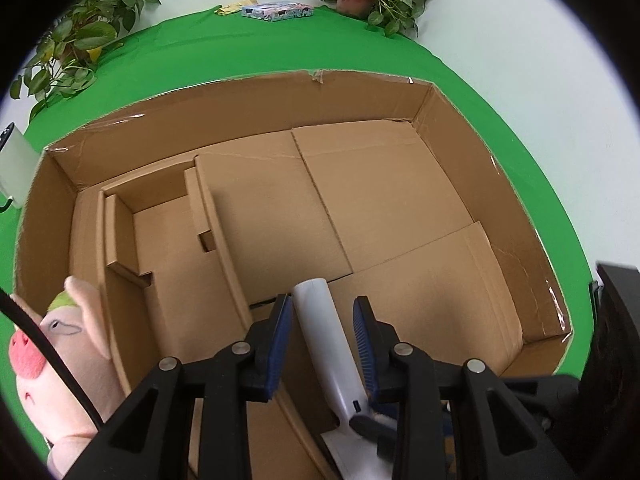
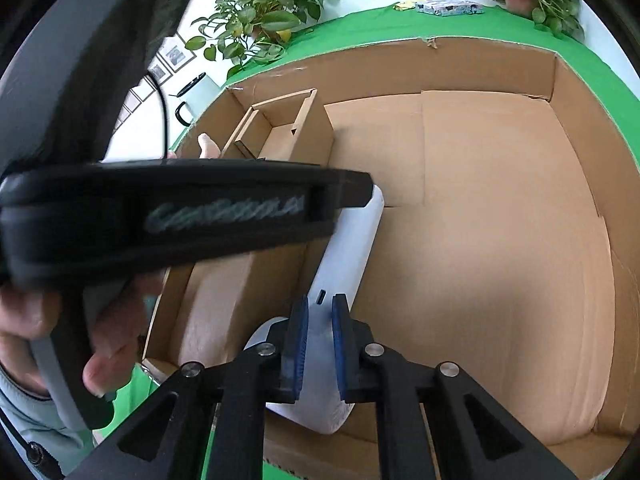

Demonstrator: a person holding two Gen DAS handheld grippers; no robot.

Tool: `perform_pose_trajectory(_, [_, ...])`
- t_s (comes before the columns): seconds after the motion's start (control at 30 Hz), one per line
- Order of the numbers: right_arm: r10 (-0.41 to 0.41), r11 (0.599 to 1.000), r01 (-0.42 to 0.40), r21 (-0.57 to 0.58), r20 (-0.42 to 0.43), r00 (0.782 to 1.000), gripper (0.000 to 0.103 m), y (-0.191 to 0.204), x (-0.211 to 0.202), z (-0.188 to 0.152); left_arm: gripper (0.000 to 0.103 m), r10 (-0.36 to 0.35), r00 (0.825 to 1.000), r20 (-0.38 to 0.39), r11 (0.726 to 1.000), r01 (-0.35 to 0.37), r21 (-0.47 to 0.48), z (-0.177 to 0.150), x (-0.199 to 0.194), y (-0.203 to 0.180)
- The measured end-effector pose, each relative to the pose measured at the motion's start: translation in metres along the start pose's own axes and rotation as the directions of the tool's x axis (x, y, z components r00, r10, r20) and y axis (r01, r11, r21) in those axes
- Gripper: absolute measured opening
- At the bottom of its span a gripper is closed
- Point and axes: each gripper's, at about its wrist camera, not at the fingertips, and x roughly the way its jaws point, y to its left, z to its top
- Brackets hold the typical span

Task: Organize objects
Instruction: 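Lower the hair dryer into the tray and open both grippers, then withdraw both grippers from the tray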

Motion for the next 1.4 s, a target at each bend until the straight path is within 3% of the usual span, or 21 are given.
perform_pose_trajectory(0.2, [0.009,1.000,-0.009,-0.003,-0.023,1.000,0.011,-0.013,0.010,-0.037,0.031,-0.020,0.999,0.047,0.999,0.021,-0.025,-0.005,-0.019,0.009])
perform_pose_trajectory(0.3, [0.000,1.000,0.000,0.004,-0.038,0.999,0.017,-0.015,0.012,-0.044,0.031,-0.018,0.996,0.084,0.999,0.021,-0.037,-0.011,-0.036,0.012])
perform_pose_trajectory(0.37, [-0.021,1.000,0.021,-0.010,-0.037,0.999,0.017,-0.020,-0.012,-0.095,0.031,-0.012,0.994,0.113,0.999,0.017,-0.042,-0.016,-0.047,0.016])
perform_pose_trajectory(0.4, [-0.035,0.999,0.034,-0.026,-0.038,0.999,0.017,-0.018,-0.010,-0.099,0.031,-0.014,0.993,0.121,0.999,0.020,-0.045,-0.018,-0.050,0.017])
perform_pose_trajectory(0.5, [-0.062,0.997,0.060,-0.047,-0.027,0.998,0.017,-0.014,-0.013,-0.104,0.031,-0.006,0.991,0.137,0.998,0.014,-0.057,-0.025,-0.061,0.022])
perform_pose_trajectory(0.77, [-0.052,0.997,0.054,0.063,-0.041,0.998,0.020,-0.019,-0.011,-0.100,0.031,-0.008,0.990,0.138,0.998,0.016,-0.060,-0.039,-0.061,0.025])
perform_pose_trajectory(1.03, [-0.004,0.990,0.006,0.142,-0.013,1.000,0.021,-0.024,0.032,-0.088,0.031,-0.026,0.988,0.151,0.997,0.038,-0.074,-0.045,-0.063,0.029])
perform_pose_trajectory(1.17, [-0.051,0.993,0.048,0.105,0.021,0.998,0.046,-0.020,0.016,-0.094,0.031,-0.021,0.985,0.170,0.997,0.034,-0.073,-0.047,-0.069,0.028])
perform_pose_trajectory(1.3, [-0.073,0.993,0.069,0.100,0.036,0.997,0.050,-0.030,-0.019,-0.120,0.031,0.022,0.977,0.211,0.998,-0.008,-0.070,-0.054,-0.078,0.022])
perform_pose_trajectory(1.37, [-0.093,0.991,0.087,0.101,0.060,0.994,0.060,-0.032,-0.030,-0.128,0.031,0.052,0.968,0.247,0.998,-0.039,-0.055,-0.059,-0.085,0.015])
perform_pose_trajectory(1.4, [-0.120,0.989,0.111,0.094,0.089,0.989,0.065,-0.032,-0.040,-0.135,0.033,0.085,0.955,0.285,0.996,-0.077,-0.039,-0.065,-0.093,0.008])
